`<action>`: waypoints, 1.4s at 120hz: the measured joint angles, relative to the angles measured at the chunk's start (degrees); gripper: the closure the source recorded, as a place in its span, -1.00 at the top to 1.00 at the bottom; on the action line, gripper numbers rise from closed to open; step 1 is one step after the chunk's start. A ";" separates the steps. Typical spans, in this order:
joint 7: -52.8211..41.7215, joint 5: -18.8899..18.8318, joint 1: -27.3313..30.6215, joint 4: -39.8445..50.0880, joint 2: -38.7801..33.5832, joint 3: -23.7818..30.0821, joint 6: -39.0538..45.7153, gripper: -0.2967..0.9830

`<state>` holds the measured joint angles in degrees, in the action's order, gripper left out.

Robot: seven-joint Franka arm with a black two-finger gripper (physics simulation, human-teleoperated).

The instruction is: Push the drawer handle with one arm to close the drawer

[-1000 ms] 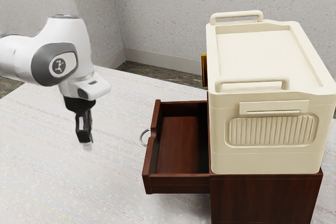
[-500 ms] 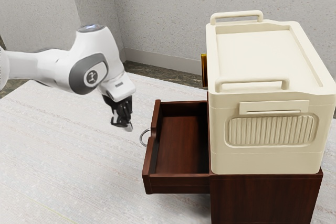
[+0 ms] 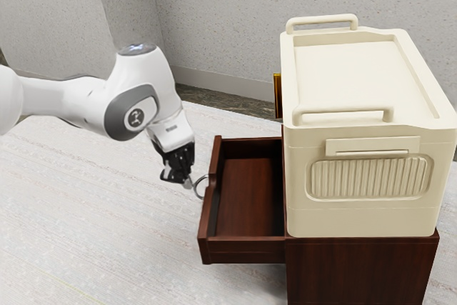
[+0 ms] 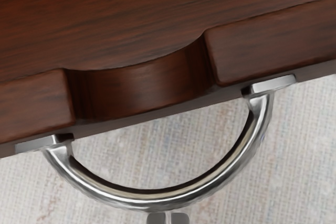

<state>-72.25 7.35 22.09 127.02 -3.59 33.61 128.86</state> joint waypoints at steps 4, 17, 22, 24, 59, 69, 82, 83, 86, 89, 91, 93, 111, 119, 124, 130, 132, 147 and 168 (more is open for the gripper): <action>-0.09 0.01 0.20 -0.04 0.00 0.22 0.03 -0.69; 0.02 0.02 0.28 -0.09 0.05 0.72 0.12 -0.69; 0.16 0.02 0.44 -0.14 0.13 1.12 0.15 -0.69; 0.22 0.01 0.61 -0.20 0.26 1.42 0.16 -0.69; 1.85 -0.11 7.62 -1.13 1.43 9.85 0.25 -0.69; 2.63 -0.14 8.81 -1.67 2.00 11.19 0.24 -0.69; 3.87 -0.26 10.96 -2.84 3.03 13.55 0.23 -0.69; 3.97 -0.27 11.00 -2.88 3.13 13.61 0.23 -0.70; 4.30 -0.31 11.13 -2.96 3.37 13.79 0.23 -0.69; 4.66 -0.35 11.40 -3.03 3.73 14.12 0.24 -0.69; 4.90 -0.38 11.79 -3.07 3.94 14.55 0.25 -0.69; 5.13 -0.41 12.37 -3.09 4.11 15.15 0.25 -0.69; 7.30 -0.58 16.32 -3.15 4.64 19.05 0.25 -0.69; 8.23 -0.54 18.77 -3.65 4.67 21.52 0.23 -0.69; 8.83 -0.58 19.84 -4.00 4.65 22.61 0.23 -0.68; 9.50 -0.58 20.43 -4.18 4.65 23.25 0.23 -0.69; 9.72 -0.57 20.58 -4.21 4.64 23.43 0.23 -0.69; 11.33 -0.65 16.13 -4.95 6.34 19.79 0.24 -0.69; 13.58 -0.96 6.18 -6.13 7.84 15.73 0.28 -0.69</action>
<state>-58.67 6.39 28.27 120.89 4.25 49.34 129.13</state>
